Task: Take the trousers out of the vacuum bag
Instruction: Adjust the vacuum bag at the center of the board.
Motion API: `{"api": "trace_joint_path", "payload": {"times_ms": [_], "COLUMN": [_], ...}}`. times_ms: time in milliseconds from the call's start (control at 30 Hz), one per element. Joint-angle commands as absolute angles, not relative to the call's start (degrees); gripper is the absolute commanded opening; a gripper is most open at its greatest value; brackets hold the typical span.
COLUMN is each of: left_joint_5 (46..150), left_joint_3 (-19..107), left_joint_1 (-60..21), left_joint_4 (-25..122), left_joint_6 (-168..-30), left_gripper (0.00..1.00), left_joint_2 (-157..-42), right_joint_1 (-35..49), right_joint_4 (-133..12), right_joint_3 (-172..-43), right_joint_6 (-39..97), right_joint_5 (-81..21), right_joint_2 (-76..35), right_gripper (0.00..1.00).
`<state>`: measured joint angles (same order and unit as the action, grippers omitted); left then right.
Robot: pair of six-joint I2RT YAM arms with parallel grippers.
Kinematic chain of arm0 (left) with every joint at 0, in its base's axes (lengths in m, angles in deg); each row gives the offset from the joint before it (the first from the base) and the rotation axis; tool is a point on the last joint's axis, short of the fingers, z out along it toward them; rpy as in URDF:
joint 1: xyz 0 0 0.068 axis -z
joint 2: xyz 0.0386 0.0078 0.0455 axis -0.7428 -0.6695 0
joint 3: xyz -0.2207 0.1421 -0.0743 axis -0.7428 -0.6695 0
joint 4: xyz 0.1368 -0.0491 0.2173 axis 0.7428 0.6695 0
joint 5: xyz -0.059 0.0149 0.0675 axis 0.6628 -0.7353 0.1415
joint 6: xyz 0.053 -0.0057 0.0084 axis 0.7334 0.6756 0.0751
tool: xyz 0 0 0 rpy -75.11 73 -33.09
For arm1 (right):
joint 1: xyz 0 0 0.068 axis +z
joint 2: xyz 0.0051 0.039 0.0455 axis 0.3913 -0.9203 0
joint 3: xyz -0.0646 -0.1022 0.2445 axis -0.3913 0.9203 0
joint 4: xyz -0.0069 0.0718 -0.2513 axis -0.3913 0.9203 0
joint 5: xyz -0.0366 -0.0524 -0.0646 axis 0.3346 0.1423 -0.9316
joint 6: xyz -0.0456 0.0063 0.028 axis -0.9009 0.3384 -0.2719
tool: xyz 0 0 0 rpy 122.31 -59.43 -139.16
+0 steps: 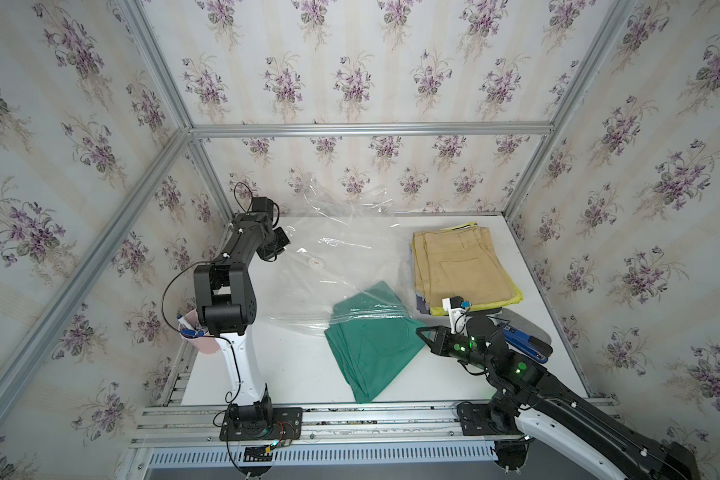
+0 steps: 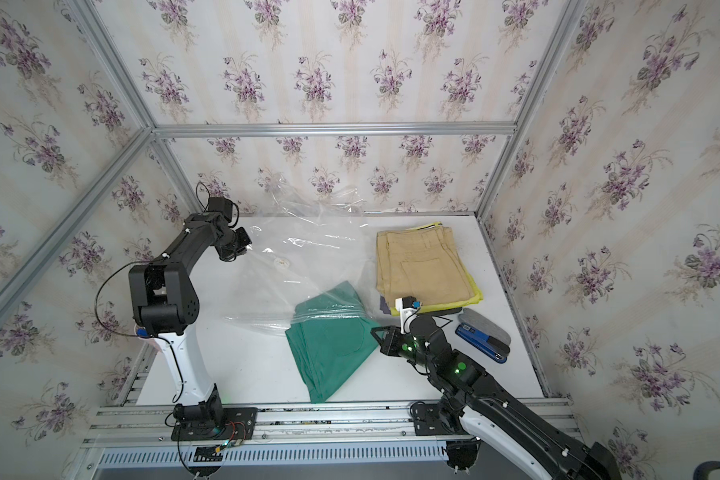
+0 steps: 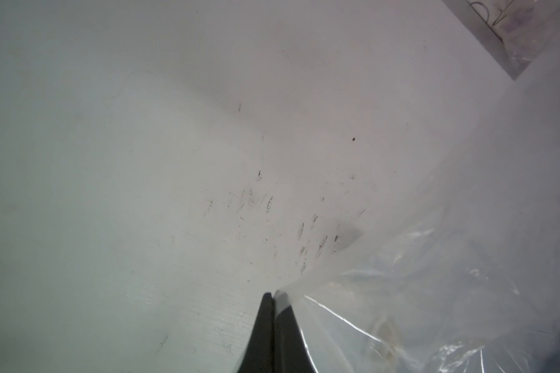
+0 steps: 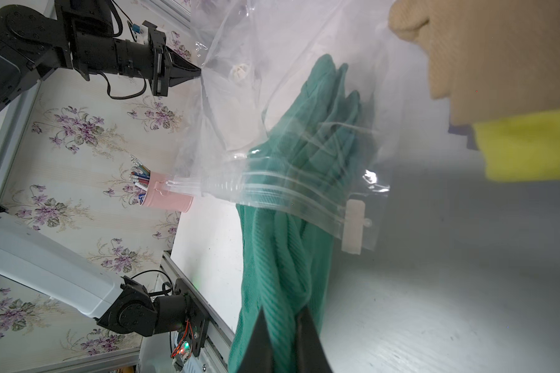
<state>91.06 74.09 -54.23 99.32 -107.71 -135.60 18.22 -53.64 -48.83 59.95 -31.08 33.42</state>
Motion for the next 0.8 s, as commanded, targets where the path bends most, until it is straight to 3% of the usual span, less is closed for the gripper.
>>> {"api": "trace_joint_path", "payload": {"times_ms": [0,300,400,467,567,633,667,767], "left_joint_5": [87.47,86.69,92.20,96.07,102.11,104.67,105.84,108.90], "left_joint_3": [76.19,79.07,77.86,76.67,75.69,75.59,75.52,73.49], "left_joint_1": [-55.85,-59.68,-60.10,-59.97,-59.71,-59.29,-59.06,-58.04], "left_joint_4": [98.98,100.99,98.92,97.06,95.59,95.72,96.02,96.22], "left_joint_6": [-107.18,-107.70,-106.75,-105.57,-104.23,-103.52,-103.00,-101.88], "left_gripper": [0.00,0.00,0.09,0.26,0.71,0.93,1.00,1.00], "left_joint_2": [-135.92,-135.50,-133.63,-131.66,-129.19,-127.52,-126.69,-122.78], "right_joint_1": [18.22,18.19,18.24,18.19,18.22,18.21,18.19,18.15], "right_joint_4": [-52.78,-48.72,-47.87,-48.47,-49.28,-49.87,-50.23,-51.13], "right_joint_3": [-49.16,-49.95,-50.20,-49.97,-49.86,-49.67,-49.52,-49.18], "right_joint_6": [59.21,59.33,60.01,60.38,61.03,61.35,61.47,61.83], "right_joint_5": [-32.40,-36.40,-38.22,-38.35,-38.44,-38.61,-38.66,-38.77], "right_joint_2": [33.93,34.81,34.77,34.14,33.02,32.71,32.62,32.10], "right_gripper": [0.00,0.00,0.00,0.00,0.00,0.00,0.00,0.00]}}
